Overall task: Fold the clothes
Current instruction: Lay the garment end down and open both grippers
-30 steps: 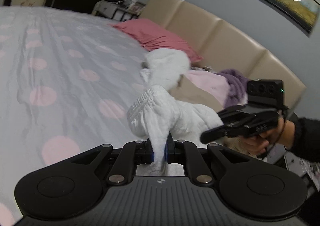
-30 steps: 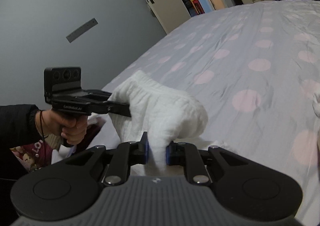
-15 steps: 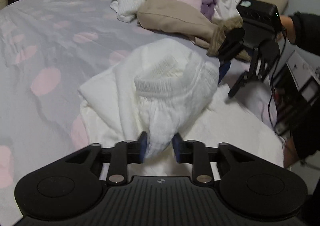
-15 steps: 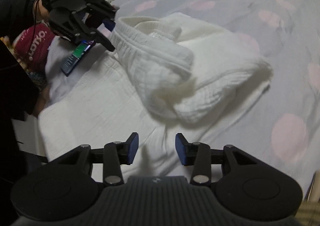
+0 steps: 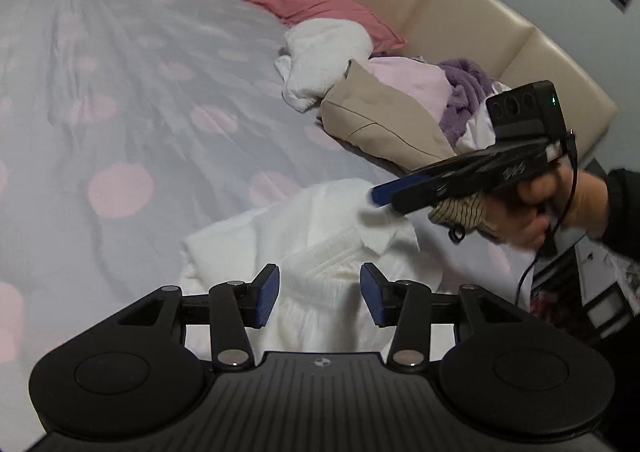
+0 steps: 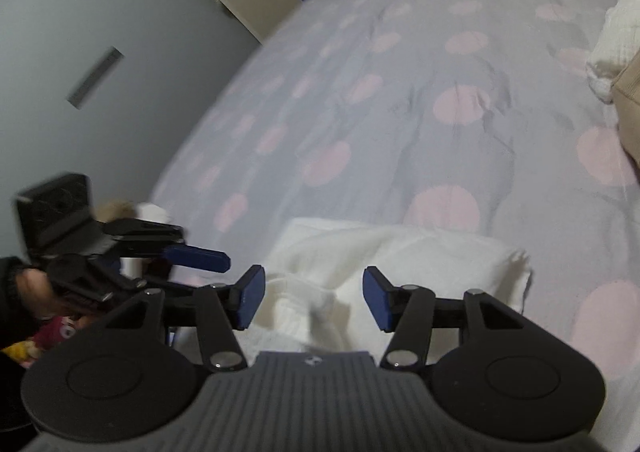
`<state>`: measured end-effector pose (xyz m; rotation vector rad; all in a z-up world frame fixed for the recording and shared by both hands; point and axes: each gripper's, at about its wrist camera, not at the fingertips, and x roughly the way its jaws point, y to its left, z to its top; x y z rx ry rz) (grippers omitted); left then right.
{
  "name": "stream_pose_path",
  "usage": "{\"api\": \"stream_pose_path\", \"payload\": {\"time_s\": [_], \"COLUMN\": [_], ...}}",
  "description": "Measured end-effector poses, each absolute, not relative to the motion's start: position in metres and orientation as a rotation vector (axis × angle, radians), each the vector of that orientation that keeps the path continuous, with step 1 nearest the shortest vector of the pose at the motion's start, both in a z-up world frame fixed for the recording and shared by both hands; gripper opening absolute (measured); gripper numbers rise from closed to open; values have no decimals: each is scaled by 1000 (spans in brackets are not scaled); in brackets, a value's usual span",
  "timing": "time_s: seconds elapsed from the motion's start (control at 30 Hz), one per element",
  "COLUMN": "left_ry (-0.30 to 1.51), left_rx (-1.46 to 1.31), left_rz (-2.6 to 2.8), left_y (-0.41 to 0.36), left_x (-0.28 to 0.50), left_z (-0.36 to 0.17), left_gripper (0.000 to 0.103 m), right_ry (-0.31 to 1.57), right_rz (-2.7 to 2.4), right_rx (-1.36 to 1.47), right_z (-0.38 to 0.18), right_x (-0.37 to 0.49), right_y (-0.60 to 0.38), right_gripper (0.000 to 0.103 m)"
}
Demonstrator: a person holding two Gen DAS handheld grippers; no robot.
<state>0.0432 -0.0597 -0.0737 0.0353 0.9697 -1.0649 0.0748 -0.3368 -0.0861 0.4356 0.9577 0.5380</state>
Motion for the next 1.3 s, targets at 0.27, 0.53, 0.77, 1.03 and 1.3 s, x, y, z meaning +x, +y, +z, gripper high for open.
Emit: {"api": "stream_pose_path", "payload": {"time_s": [0.27, 0.53, 0.77, 1.03, 1.3], "left_ry": [1063, 1140, 1126, 1205, 1244], "left_rx": [147, 203, 87, -110, -107], "left_rz": [-1202, -1472, -1211, -975, -948], "left_y": [-65, -21, -9, -15, -23], "left_x": [25, -10, 21, 54, 60], "left_z": [-93, -92, -95, -111, -127], "left_gripper": [42, 42, 45, 48, 48], "right_ry": [1148, 1291, 1108, 1121, 1117], "right_rz": [819, 1161, 748, 508, 473], "right_rx": [403, 190, 256, 503, 461], "right_z": [-115, -97, -91, -115, -117], "right_x": [47, -16, 1, 22, 21], "right_y": [-316, -337, -378, -395, -382], "right_gripper": [42, 45, 60, 61, 61]}}
